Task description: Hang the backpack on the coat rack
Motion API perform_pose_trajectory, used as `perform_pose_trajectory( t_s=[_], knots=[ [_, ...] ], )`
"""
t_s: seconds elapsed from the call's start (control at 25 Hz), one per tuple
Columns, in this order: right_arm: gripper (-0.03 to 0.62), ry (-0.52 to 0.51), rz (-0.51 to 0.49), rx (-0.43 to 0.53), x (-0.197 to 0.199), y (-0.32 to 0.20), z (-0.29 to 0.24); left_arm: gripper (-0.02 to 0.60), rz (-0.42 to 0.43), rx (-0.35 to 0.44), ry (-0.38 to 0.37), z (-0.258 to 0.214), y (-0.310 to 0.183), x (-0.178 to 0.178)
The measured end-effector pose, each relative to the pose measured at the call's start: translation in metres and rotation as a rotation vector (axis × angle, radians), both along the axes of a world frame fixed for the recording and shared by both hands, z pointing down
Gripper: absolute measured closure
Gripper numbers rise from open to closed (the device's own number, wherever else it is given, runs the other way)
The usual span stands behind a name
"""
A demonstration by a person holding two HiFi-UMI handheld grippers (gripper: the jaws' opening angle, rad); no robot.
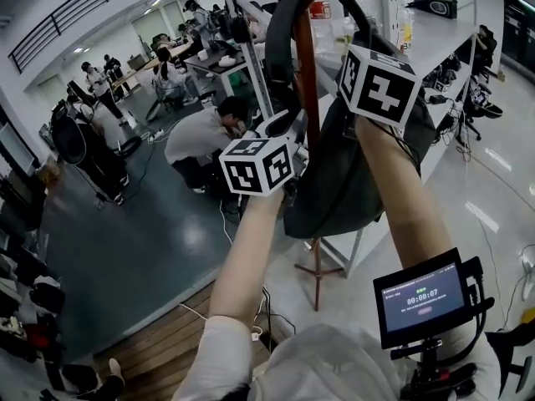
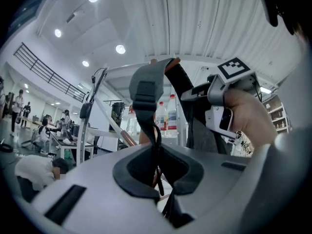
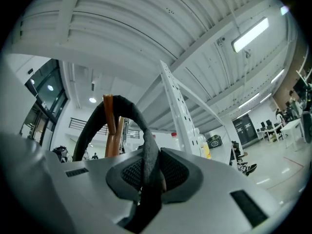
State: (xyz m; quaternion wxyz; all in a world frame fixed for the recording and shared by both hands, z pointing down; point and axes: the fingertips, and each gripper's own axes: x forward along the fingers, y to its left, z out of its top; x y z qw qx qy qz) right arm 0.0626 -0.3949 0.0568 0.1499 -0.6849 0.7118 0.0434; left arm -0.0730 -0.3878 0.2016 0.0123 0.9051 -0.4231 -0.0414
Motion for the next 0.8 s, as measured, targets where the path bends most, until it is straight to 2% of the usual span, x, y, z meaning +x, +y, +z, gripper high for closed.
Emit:
perform_pose_trajectory(
  t_s=[0.12,0.2,0.4,0.6,0.72,0.8],
  knots=[
    [0.549,0.018,-0.017,-0.007,-0.009,-0.001,0.014,0.566,0.026,-0.031,0.014,0.019,0.002,0.007],
    [0.549,0.016,-0.023,0.01,-0.01,0.003,0.018,0.566,0.034,-0.012,0.015,0.023,0.007,0.011],
    [0.548,0.017,-0.054,0.078,-0.014,0.015,0.021,0.566,0.014,0.114,0.005,0.021,0.024,0.008],
    [0.548,0.065,-0.047,0.165,-0.019,0.025,0.023,0.565,-0.024,0.251,-0.008,0.018,0.04,0.007],
    [0.548,0.07,-0.058,0.188,-0.015,0.027,0.027,0.563,0.026,0.295,0.035,0.019,0.06,0.0],
    [0.548,0.07,-0.078,0.188,-0.017,0.029,0.028,0.561,0.027,0.31,0.073,0.014,0.076,-0.017]
  ],
)
